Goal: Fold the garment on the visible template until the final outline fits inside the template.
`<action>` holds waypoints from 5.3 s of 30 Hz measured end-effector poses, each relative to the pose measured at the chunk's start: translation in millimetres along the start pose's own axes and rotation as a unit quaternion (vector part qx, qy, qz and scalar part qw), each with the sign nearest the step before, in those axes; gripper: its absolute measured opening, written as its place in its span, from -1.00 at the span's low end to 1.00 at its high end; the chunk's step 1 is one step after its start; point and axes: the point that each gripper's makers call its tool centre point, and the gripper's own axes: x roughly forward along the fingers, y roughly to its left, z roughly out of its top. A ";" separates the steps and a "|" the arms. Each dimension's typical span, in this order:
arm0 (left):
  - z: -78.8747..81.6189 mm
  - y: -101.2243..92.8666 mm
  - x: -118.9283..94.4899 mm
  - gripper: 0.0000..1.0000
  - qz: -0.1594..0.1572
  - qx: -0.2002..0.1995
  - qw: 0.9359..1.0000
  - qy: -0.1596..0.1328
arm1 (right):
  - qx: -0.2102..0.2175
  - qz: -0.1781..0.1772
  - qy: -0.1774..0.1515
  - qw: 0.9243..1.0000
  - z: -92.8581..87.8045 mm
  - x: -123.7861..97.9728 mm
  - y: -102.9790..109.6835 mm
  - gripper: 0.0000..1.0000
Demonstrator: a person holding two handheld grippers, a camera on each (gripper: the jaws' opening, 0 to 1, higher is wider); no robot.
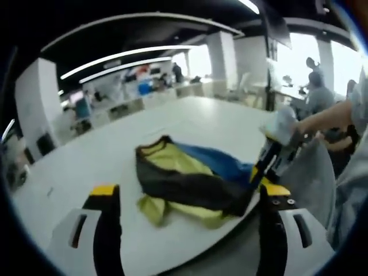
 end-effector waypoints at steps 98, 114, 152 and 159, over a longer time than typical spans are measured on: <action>-7.5 219.2 32.5 -1.00 0.193 0.004 0.981 0.031 | 0.092 -0.017 -0.302 0.949 175.1 -75.1 28.7 -0.91; -84.7 327.0 -10.0 -1.00 0.318 -0.095 0.940 0.081 | 0.098 -0.045 -0.313 0.943 177.5 -83.3 14.2 -0.94; -48.9 199.7 16.6 -0.49 0.194 0.052 0.978 0.058 | 0.130 -0.150 -0.249 0.948 100.8 -87.5 -34.4 -0.82; -7.1 119.8 36.8 -0.13 0.084 0.087 0.993 0.003 | 0.106 -0.151 -0.171 0.968 55.0 -82.3 -27.0 -0.76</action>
